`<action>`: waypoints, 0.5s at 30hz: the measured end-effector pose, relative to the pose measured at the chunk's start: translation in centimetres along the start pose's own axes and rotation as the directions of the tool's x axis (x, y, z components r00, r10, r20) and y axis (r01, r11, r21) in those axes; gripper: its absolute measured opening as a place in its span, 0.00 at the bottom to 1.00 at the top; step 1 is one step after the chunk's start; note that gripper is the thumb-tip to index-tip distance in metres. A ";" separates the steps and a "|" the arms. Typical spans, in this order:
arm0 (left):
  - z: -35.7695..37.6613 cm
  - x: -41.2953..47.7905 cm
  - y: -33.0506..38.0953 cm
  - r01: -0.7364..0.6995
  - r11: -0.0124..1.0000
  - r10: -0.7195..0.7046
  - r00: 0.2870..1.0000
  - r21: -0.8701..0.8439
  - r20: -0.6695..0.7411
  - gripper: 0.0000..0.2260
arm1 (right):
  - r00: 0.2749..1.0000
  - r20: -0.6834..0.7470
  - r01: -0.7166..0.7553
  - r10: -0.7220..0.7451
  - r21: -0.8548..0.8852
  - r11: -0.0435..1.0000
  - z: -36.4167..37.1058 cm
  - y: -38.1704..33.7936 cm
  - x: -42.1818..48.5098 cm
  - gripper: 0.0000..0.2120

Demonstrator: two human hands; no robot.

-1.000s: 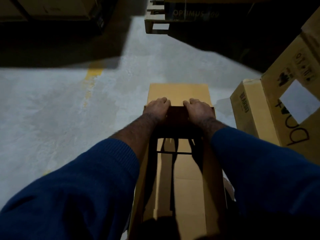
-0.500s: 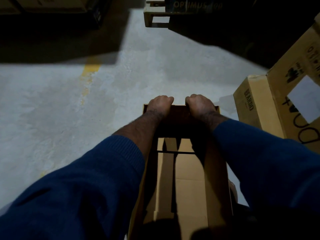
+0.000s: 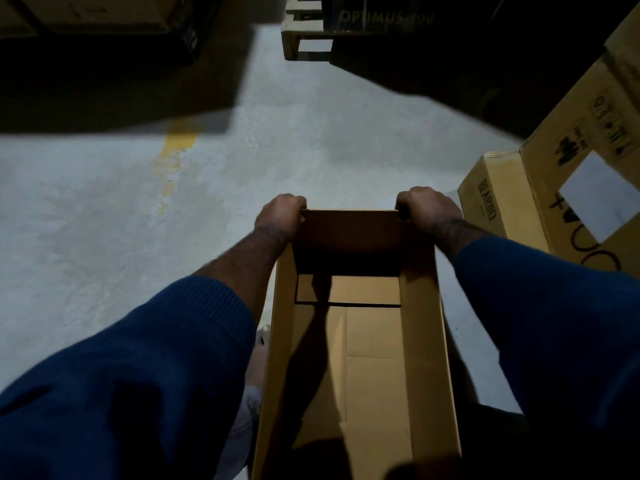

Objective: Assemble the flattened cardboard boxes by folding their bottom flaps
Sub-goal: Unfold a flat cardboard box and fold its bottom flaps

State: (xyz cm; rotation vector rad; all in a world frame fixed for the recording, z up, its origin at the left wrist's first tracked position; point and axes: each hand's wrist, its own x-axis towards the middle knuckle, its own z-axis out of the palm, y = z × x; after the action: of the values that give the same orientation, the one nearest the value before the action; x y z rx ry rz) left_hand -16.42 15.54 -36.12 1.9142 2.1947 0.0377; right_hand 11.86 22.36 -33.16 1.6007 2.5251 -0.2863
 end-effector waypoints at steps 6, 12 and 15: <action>1.4 0.0 0.6 0.015 0.998 -0.018 0.998 -0.057 -0.064 0.07 | 0.998 0.027 -0.054 0.055 -0.047 0.997 0.0 -0.5 1.0 0.09; 1.4 0.5 0.3 -0.030 0.996 0.023 0.996 -0.082 -0.083 0.06 | 0.998 0.002 -0.063 0.063 -0.004 0.998 0.4 0.2 1.3 0.08; 2.0 0.2 -0.1 -0.004 0.989 -0.010 0.996 -0.150 -0.094 0.07 | 0.999 -0.024 -0.039 0.039 0.021 0.999 1.3 0.0 0.8 0.10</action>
State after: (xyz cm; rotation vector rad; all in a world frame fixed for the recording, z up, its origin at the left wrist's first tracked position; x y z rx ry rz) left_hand -16.20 15.44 -38.15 1.8619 2.1857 0.2902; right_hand 11.57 22.77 -34.65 1.6689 2.5132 -0.2915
